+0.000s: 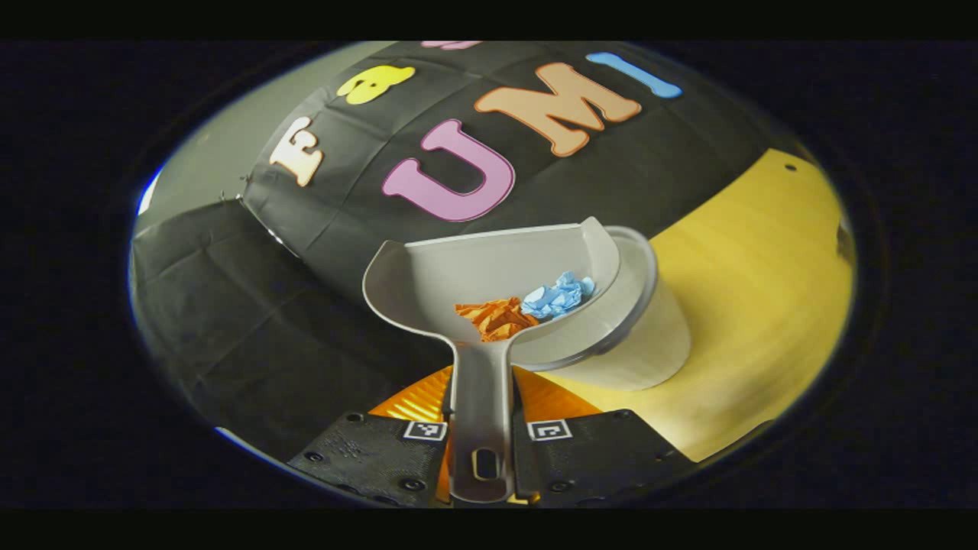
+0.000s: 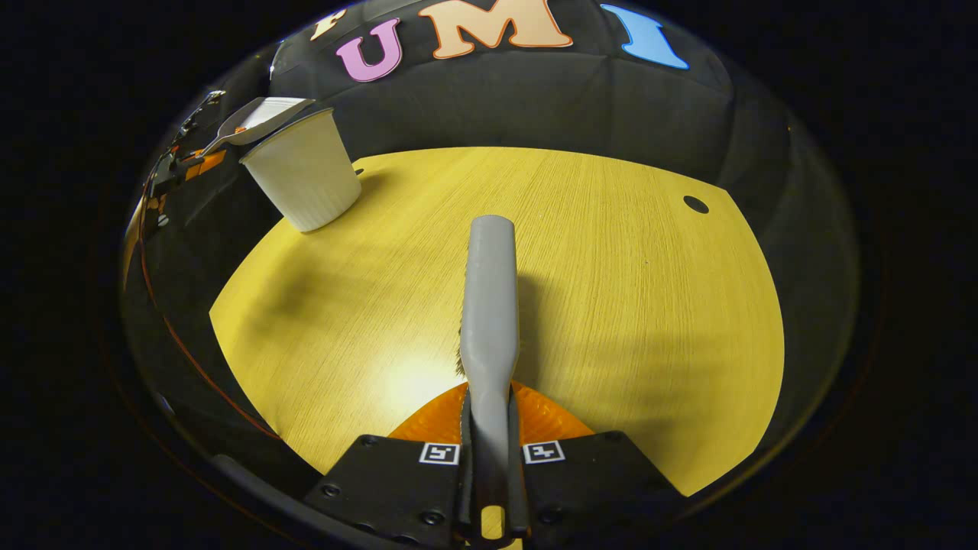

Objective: Pick up the small broom and dustpan from the desktop, sweep the trash into the dustpan with the broom, and then empty the trash into the garbage bin.

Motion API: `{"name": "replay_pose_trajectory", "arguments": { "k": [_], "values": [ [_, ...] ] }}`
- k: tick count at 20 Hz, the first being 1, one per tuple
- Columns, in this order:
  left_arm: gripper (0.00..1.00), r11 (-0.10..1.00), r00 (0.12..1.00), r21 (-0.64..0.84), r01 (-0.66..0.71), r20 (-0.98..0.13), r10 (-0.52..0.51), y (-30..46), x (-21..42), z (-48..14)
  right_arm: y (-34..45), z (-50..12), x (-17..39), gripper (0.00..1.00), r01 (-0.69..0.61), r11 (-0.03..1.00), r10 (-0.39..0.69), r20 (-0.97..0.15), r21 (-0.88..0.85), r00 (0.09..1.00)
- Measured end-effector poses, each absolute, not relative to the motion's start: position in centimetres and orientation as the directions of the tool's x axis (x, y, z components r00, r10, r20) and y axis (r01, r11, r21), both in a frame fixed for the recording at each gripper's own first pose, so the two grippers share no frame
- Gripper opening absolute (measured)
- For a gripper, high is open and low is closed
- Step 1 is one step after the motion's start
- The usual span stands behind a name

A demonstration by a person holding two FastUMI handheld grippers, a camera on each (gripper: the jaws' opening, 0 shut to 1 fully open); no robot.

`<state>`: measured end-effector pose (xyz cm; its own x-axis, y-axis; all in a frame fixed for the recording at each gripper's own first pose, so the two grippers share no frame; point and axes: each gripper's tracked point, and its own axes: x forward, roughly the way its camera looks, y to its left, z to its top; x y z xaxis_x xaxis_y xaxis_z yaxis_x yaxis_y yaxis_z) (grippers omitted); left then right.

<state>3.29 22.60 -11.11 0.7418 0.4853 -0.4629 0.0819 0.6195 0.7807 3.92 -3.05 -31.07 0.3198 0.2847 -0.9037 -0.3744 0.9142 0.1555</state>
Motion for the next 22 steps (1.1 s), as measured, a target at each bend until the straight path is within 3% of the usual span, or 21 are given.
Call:
{"name": "replay_pose_trajectory", "arguments": {
  "k": [3, 4, 6, 12, 14, 18, 22],
  "values": [
    [0.21, 0.387, 0.747, 0.895, 0.224, -0.412, 0.521, 25.2, 4.3, -9.8, -3.0, -31.2, 3.8, 0.15, -0.394, 0.907, 0.283, -0.909, 0.148, 0.308],
    [0.26, 0.307, 0.759, 0.914, 0.264, -0.394, 0.519, 25.7, 4.3, -9.3, -2.9, -31.0, 3.9, 0.14, -0.401, 0.905, 0.279, -0.911, 0.144, 0.303],
    [0.22, 0.206, 0.77, 0.92, 0.333, -0.392, 0.504, 25.9, 5.1, -9.1, -2.9, -30.5, 4.0, 0.14, -0.411, 0.9, 0.279, -0.914, 0.143, 0.293],
    [0.26, -0.109, 0.813, 0.887, 0.449, -0.354, 0.463, 25.1, 6.0, -7.9, -3.2, -30.0, 4.4, 0.15, -0.427, 0.893, 0.28, -0.916, 0.139, 0.287],
    [0.23, -0.046, 0.807, 0.897, 0.439, -0.371, 0.46, 24.9, 6.0, -7.9, -3.1, -30.1, 4.3, 0.15, -0.425, 0.895, 0.279, -0.914, 0.136, 0.294],
    [0.23, 0.299, 0.825, 0.929, 0.218, -0.339, 0.453, 23.3, 6.7, -7.1, -3.1, -29.5, 4.4, 0.14, -0.399, 0.906, 0.283, -0.904, 0.142, 0.32],
    [0.24, 0.57, 0.841, 0.82, 0.055, -0.346, 0.416, 20.4, 7.7, -7.1, -3.1, -29.2, 4.6, 0.14, -0.365, 0.92, 0.279, -0.895, 0.145, 0.348]
  ]
}}
